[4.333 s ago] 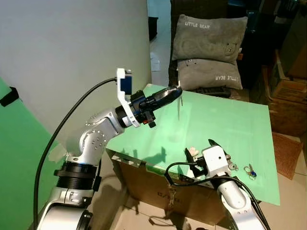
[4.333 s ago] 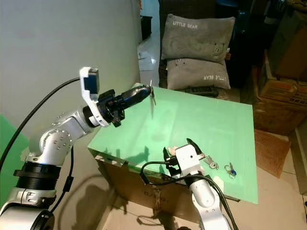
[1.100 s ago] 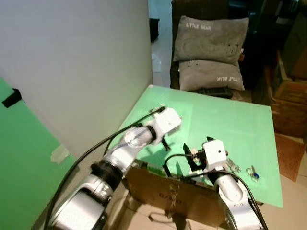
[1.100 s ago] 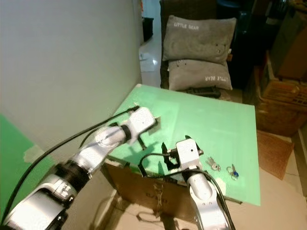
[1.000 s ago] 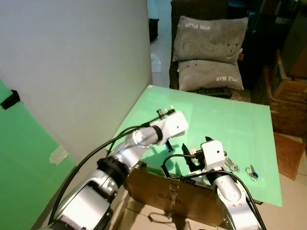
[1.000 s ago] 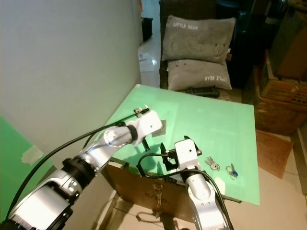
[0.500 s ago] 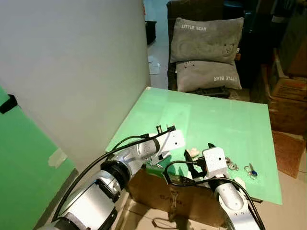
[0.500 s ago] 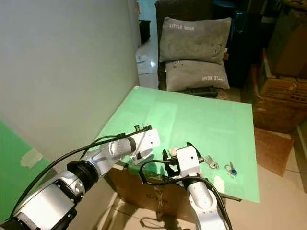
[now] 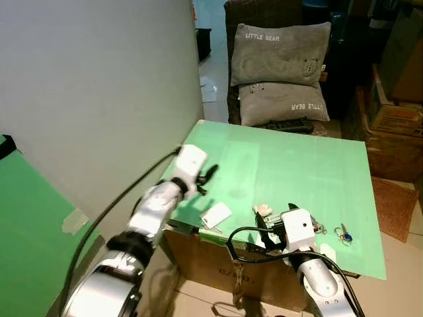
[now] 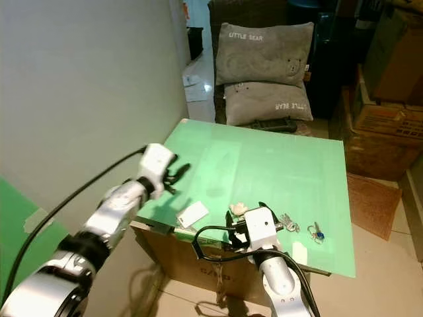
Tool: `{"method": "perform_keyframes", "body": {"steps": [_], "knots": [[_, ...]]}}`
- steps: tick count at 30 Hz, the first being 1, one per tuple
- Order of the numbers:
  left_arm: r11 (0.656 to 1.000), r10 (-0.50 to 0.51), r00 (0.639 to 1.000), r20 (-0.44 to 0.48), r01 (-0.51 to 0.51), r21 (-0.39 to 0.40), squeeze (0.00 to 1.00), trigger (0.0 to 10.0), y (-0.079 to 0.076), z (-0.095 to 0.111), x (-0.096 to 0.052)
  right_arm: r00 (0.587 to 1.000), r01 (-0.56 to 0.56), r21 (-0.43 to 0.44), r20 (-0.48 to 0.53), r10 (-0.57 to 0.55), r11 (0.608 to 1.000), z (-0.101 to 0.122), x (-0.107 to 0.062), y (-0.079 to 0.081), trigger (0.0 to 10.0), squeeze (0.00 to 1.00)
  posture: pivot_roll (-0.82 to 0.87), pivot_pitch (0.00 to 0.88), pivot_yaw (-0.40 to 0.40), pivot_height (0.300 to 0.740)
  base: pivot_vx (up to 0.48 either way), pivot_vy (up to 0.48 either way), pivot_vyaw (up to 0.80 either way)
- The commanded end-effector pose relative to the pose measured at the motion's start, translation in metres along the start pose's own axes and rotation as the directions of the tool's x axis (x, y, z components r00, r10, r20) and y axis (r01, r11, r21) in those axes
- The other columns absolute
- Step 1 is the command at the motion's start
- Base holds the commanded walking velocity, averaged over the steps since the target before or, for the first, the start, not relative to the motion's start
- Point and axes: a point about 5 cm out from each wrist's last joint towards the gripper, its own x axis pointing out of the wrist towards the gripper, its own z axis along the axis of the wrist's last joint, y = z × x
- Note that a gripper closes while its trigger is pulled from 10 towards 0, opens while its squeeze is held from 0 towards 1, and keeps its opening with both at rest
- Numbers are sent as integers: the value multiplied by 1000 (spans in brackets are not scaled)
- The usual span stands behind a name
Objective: Hang keys on a hook
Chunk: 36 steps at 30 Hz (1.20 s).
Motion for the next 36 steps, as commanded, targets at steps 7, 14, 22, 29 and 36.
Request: {"method": "perform_keyframes", "body": {"steps": [7, 14, 22, 29, 36], "knots": [[976, 116, 993, -32, -119, -182, 0, 10000, 9, -31, -23, 999, 40, 1, 33, -40, 999, 4, -3, -2, 10000, 0, -176, 0, 135, 740, 0, 0, 0], [972, 87, 996, -34, -92, -217, 0, 10000, -19, -40, -26, 997, 79, -6, 6, -79, 997, 4, 0, -2, 10000, 0, -179, 0, 119, 740, 0, 0, 513], [984, 58, 998, -15, -60, -166, 0, 10000, -20, -29, -18, 995, 97, -7, -8, -98, 995, 4, 3, -6, 10000, 0, -185, 0, 118, 706, 0, 0, 430], [991, 22, 1000, -14, -24, -133, 0, 10000, -22, -25, -14, 992, 124, -29, 10, -124, 992, 5, 3, -7, 10000, 0, -187, 0, 121, 689, 0, 0, 243], [991, 10, 1000, -6, -11, -132, 0, 10000, -23, -21, -11, 990, 139, -44, 20, -139, 989, 8, 4, -8, 10000, 0, -190, 0, 118, 689, 0, 0, 0]]}}
